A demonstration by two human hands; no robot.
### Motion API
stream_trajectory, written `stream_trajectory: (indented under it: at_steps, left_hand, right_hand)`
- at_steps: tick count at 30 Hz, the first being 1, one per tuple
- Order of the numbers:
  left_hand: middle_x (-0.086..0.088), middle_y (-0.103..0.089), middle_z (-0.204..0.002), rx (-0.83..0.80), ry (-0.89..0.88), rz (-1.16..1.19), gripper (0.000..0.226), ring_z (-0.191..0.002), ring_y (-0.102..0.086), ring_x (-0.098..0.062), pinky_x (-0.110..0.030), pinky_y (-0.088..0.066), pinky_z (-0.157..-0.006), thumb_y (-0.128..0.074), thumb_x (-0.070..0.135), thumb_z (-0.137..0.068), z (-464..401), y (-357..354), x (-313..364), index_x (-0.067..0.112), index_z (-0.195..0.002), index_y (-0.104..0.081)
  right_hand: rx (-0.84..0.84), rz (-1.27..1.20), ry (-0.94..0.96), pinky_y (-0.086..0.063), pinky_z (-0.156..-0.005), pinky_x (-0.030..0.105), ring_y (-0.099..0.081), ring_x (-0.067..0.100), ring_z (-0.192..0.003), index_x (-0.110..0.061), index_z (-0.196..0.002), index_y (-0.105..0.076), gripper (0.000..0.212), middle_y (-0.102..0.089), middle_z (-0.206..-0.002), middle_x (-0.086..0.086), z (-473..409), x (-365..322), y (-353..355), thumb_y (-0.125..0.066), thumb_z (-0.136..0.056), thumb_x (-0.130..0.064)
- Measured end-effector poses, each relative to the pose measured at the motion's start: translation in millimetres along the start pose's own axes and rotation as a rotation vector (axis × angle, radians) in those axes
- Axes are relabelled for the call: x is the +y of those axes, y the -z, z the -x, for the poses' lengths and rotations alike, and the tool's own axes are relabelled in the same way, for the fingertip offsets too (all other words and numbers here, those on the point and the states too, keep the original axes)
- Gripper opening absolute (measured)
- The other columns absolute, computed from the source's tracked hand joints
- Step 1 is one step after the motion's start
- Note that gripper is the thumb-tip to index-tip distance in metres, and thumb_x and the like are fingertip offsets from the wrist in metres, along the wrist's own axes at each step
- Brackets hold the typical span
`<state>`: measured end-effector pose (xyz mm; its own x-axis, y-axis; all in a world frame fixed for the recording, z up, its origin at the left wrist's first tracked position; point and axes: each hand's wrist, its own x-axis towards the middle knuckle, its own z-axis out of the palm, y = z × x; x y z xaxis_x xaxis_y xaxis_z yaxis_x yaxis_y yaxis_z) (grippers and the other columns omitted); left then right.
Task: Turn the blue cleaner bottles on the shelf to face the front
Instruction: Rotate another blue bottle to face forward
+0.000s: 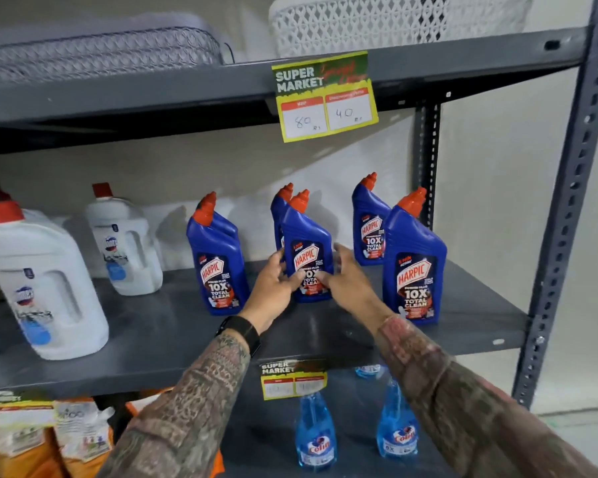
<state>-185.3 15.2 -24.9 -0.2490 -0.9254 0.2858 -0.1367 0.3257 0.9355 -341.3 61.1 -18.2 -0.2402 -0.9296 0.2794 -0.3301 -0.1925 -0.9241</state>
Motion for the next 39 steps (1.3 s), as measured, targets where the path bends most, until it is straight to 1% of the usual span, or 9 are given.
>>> stream_trajectory:
  at_steps: [2,5,10,16,21,27,32,36,39]
  left_hand:
    - [-0.006,-0.066,-0.139,0.014,-0.019,-0.014,0.055,-0.117,-0.065,-0.010,-0.028,-0.054,-0.092,-0.062,0.006,-0.102,-1,-2,-1,0.016,-0.152,-0.043]
    - [-0.001,-0.068,-0.133,0.028,-0.033,-0.025,0.053,-0.113,-0.065,-0.006,-0.035,-0.054,-0.099,-0.062,0.008,-0.102,5,-1,-2,0.017,-0.151,-0.045]
    - [0.010,-0.071,-0.125,-0.014,-0.078,-0.020,0.051,-0.109,-0.068,0.003,-0.019,-0.057,-0.086,-0.065,0.014,-0.101,31,6,-4,0.028,-0.148,-0.048]
    - [0.023,-0.073,-0.120,-0.044,-0.133,-0.008,0.044,-0.115,-0.067,0.004,-0.017,-0.056,-0.092,-0.070,0.023,-0.098,62,14,-7,0.054,-0.125,-0.053]
    - [0.018,-0.074,-0.124,-0.028,-0.126,0.093,0.040,-0.118,-0.068,-0.001,-0.016,-0.056,-0.090,-0.069,0.022,-0.099,67,19,-14,0.041,-0.132,-0.058]
    - [0.004,-0.076,-0.127,-0.028,-0.107,0.134,0.054,-0.120,-0.070,-0.012,-0.019,-0.057,-0.090,-0.074,0.005,-0.093,63,23,-21,0.019,-0.142,-0.057]
    - [0.011,-0.076,-0.124,-0.054,-0.097,0.083,0.050,-0.118,-0.071,-0.007,-0.020,-0.058,-0.091,-0.075,0.007,-0.093,61,29,-18,0.031,-0.134,-0.059]
    - [0.018,-0.075,-0.124,-0.058,-0.103,0.020,0.053,-0.117,-0.071,-0.006,-0.027,-0.059,-0.095,-0.077,0.014,-0.092,63,38,-20,0.041,-0.131,-0.055]
    - [0.016,-0.074,-0.127,-0.048,-0.114,0.033,0.055,-0.118,-0.071,-0.007,-0.028,-0.059,-0.095,-0.080,0.025,-0.088,69,38,-22,0.044,-0.133,-0.054]
  right_hand:
    - [-0.030,-0.052,-0.025,-0.051,-0.083,0.020,-0.063,0.019,-0.119,-0.015,-0.144,-0.048,0.052,-0.065,-0.125,-0.003,-7,5,0,-0.068,-0.096,-0.008]
    - [0.007,-0.074,-0.025,-0.057,-0.093,0.033,-0.064,0.021,-0.121,-0.015,-0.137,-0.052,0.044,-0.068,-0.129,0.003,-7,13,-1,-0.068,-0.097,-0.008]
    - [-0.022,-0.044,0.052,-0.053,-0.065,0.007,-0.068,-0.006,-0.099,-0.027,-0.129,-0.050,0.039,-0.066,-0.107,-0.020,18,22,6,-0.069,-0.097,-0.013]
    - [-0.058,-0.041,0.170,-0.061,-0.089,0.030,-0.069,0.008,-0.111,-0.025,-0.133,-0.052,0.047,-0.071,-0.121,-0.006,45,35,14,-0.073,-0.093,-0.015]
    - [-0.056,-0.082,0.145,-0.062,-0.086,0.031,-0.072,0.010,-0.107,-0.022,-0.131,-0.058,0.051,-0.075,-0.114,-0.004,47,35,22,-0.079,-0.087,-0.008]
    - [-0.099,-0.042,0.154,-0.059,-0.073,0.014,-0.072,-0.003,-0.099,-0.029,-0.123,-0.060,0.051,-0.076,-0.107,-0.013,48,34,16,-0.084,-0.083,-0.009]
    - [-0.078,-0.005,0.159,-0.060,-0.077,0.016,-0.072,-0.006,-0.096,-0.026,-0.126,-0.061,0.053,-0.074,-0.106,-0.016,50,31,12,-0.084,-0.082,-0.011]
    - [-0.113,0.035,0.168,-0.054,-0.072,0.005,-0.067,-0.017,-0.093,-0.017,-0.138,-0.058,0.058,-0.069,-0.106,-0.023,51,28,10,-0.081,-0.086,-0.011]
    - [-0.095,0.069,0.179,-0.052,-0.071,0.003,-0.067,-0.013,-0.093,-0.017,-0.141,-0.056,0.060,-0.065,-0.104,-0.028,54,30,10,-0.081,-0.087,-0.012]
